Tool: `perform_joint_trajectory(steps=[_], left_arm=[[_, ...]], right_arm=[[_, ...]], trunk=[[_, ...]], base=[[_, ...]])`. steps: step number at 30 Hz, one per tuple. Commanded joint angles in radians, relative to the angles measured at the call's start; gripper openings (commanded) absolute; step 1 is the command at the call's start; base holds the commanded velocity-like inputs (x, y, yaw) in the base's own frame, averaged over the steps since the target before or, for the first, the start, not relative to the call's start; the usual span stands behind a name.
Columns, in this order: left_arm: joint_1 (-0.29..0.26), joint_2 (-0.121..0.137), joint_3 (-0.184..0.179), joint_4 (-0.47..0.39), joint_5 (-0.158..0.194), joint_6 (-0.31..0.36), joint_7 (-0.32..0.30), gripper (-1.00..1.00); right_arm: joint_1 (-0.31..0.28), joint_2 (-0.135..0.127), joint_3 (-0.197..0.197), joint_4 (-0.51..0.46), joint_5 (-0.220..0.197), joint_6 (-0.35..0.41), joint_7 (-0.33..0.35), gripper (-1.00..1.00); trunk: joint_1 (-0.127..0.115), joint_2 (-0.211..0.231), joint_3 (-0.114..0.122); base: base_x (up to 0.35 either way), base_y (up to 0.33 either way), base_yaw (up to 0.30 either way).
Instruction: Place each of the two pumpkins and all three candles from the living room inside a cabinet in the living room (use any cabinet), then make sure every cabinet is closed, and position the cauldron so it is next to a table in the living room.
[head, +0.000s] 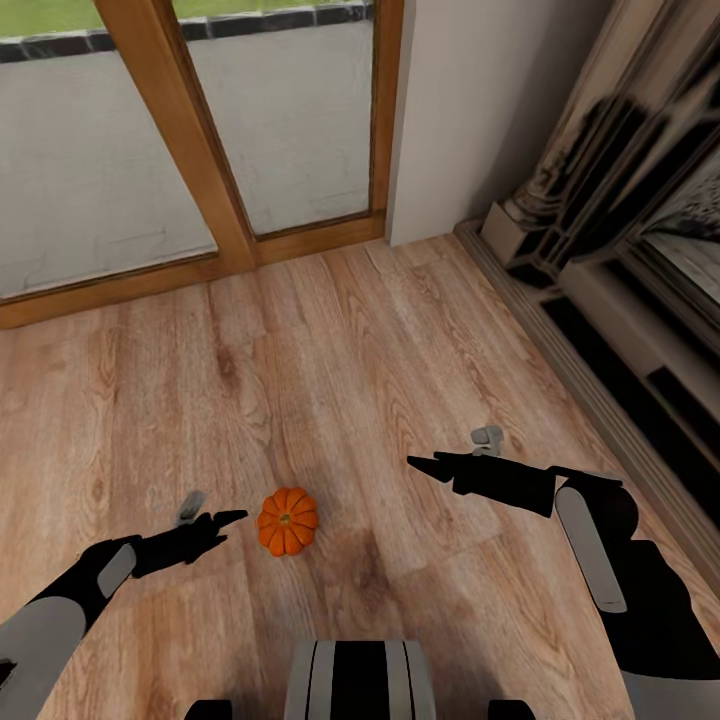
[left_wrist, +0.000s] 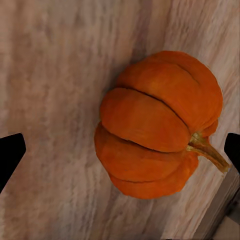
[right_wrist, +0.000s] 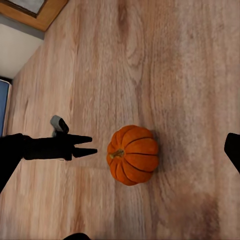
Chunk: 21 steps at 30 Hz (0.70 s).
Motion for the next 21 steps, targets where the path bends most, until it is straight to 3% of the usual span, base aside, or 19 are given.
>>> perform_joint_trajectory(steps=[1,4,8,14,21], left_arm=[[-0.007,-0.011,0.008,-0.001,0.011,0.005,0.036,1.00],[-0.019,-0.022,0.027,-0.010,0.034,0.004,0.048,1.00],[-0.020,-0.019,0.047,-0.028,0.061,-0.018,-0.019,1.00],[-0.008,0.023,0.052,-0.035,0.061,-0.078,-0.166,1.00],[-0.006,0.029,0.045,-0.037,0.062,-0.072,-0.203,1.00]], right_arm=[[-0.001,-0.001,0.000,0.000,0.001,0.004,0.003,1.00],[-0.001,-0.001,-0.002,0.000,0.001,0.003,0.003,1.00],[-0.001,-0.003,-0.006,0.000,0.001,0.003,0.003,1.00],[0.001,-0.004,-0.004,0.000,0.001,0.003,0.004,1.00],[0.001,-0.004,-0.003,0.000,0.001,0.003,0.004,1.00]], trunk=[[0.000,0.000,-0.001],[0.000,0.000,-0.001],[0.000,0.000,-0.001],[0.000,0.000,-0.001],[0.000,0.000,-0.001]], base=[[0.000,0.000,0.000],[0.000,0.000,0.000],[0.000,0.000,0.000],[0.000,0.000,0.000],[0.000,0.000,0.000]])
